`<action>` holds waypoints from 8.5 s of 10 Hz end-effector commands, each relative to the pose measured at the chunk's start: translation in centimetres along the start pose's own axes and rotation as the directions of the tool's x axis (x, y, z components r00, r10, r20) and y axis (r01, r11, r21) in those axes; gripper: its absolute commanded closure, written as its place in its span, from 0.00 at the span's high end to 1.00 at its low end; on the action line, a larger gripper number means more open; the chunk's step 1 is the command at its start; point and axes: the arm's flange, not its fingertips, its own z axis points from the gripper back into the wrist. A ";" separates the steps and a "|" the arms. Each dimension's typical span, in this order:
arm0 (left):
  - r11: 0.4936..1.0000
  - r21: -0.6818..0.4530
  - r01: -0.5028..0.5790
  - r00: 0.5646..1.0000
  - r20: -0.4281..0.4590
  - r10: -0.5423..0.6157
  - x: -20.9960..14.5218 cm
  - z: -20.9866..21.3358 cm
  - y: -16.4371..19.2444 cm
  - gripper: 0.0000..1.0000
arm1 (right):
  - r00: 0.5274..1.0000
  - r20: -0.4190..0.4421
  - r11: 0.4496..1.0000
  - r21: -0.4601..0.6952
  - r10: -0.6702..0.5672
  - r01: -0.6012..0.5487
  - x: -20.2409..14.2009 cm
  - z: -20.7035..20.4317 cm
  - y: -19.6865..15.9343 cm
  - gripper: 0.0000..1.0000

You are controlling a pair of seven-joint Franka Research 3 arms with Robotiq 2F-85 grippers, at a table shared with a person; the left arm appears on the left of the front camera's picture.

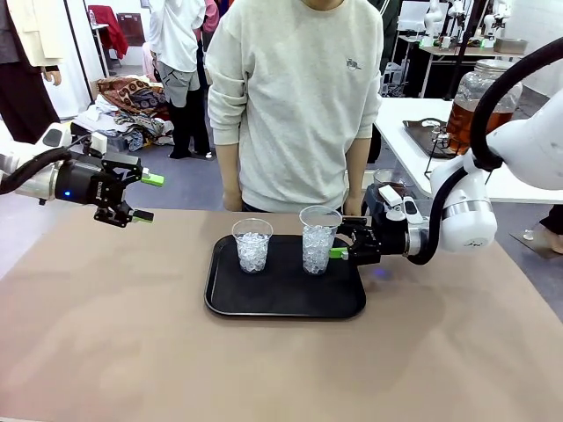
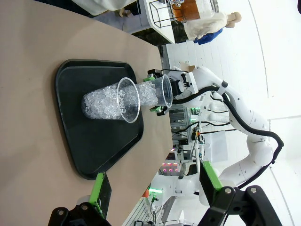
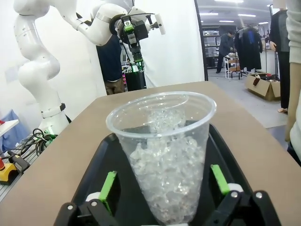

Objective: Pour the drink into the iced cup.
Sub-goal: Pick up the iced cup indicated by the human and present it to them, then open the gripper to release the iced cup you were holding.

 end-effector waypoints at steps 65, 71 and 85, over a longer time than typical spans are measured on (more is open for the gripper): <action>1.000 -0.001 0.002 1.000 0.002 -0.002 0.0 0.0 0.0 1.00 | 1.000 -0.006 0.997 0.072 -0.023 0.023 10.3 -2.2 -4.3 0.77; 1.000 -0.001 0.002 1.000 0.002 -0.002 0.0 0.0 0.0 1.00 | 0.999 -0.007 0.997 0.073 -0.035 0.036 9.9 -2.1 -4.4 1.00; 1.000 -0.001 0.002 1.000 0.002 -0.002 0.0 0.0 0.0 1.00 | 1.000 0.007 0.999 -0.032 0.000 0.000 7.2 8.9 2.9 1.00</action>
